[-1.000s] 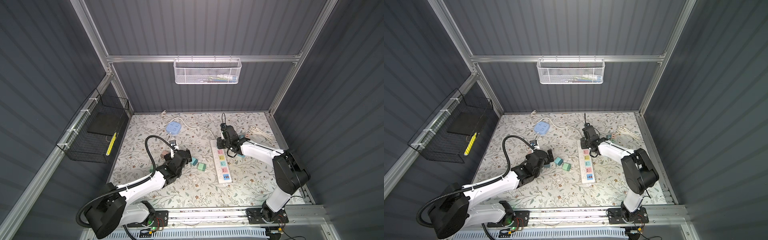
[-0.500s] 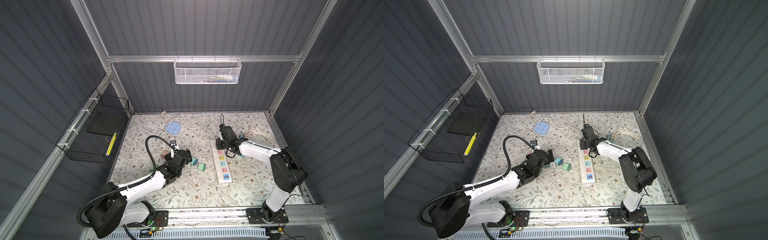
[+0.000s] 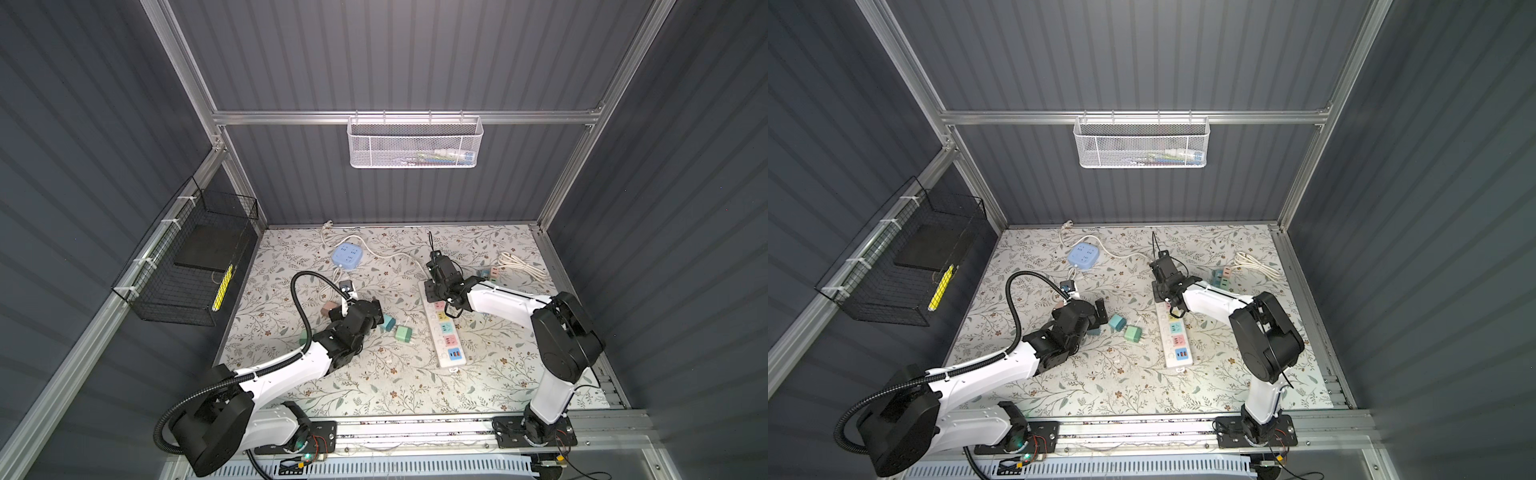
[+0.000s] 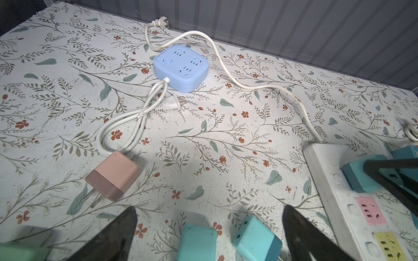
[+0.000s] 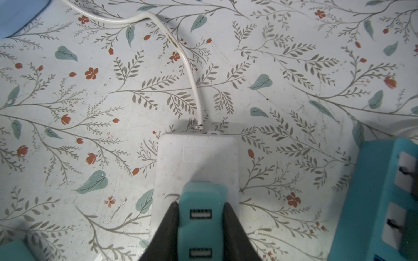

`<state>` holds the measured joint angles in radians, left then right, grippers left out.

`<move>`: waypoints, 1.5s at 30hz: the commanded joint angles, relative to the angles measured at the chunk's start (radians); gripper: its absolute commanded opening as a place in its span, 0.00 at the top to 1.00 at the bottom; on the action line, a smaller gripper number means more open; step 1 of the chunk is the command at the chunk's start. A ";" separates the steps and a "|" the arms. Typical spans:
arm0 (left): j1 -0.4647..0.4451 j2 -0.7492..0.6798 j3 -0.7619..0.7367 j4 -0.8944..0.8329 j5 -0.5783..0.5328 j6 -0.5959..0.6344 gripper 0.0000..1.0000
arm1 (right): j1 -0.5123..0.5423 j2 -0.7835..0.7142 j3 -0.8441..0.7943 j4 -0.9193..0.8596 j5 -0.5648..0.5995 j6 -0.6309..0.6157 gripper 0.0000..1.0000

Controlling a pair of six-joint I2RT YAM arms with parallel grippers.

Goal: Insert the plug
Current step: 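Lower the teal adapter with the right gripper onto the strip's farthest socket, then press the teal adapter into the socket, open and raise the right gripper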

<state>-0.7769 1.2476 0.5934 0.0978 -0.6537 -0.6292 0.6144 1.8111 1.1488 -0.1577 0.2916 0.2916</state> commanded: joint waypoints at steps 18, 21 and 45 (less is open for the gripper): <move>0.008 -0.044 0.021 -0.026 0.018 0.006 0.00 | 0.000 -0.057 -0.012 -0.075 -0.057 0.026 0.60; 0.007 -0.056 0.042 -0.048 0.023 0.007 0.00 | -0.001 -0.073 0.051 -0.105 -0.063 -0.003 0.47; 0.007 -0.040 0.100 -0.112 0.051 -0.029 0.00 | -0.096 -0.072 -0.100 -0.012 -0.123 0.029 0.48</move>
<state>-0.7769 1.2026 0.6678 0.0132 -0.6079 -0.6411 0.5255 1.7100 1.0855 -0.1696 0.1818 0.3069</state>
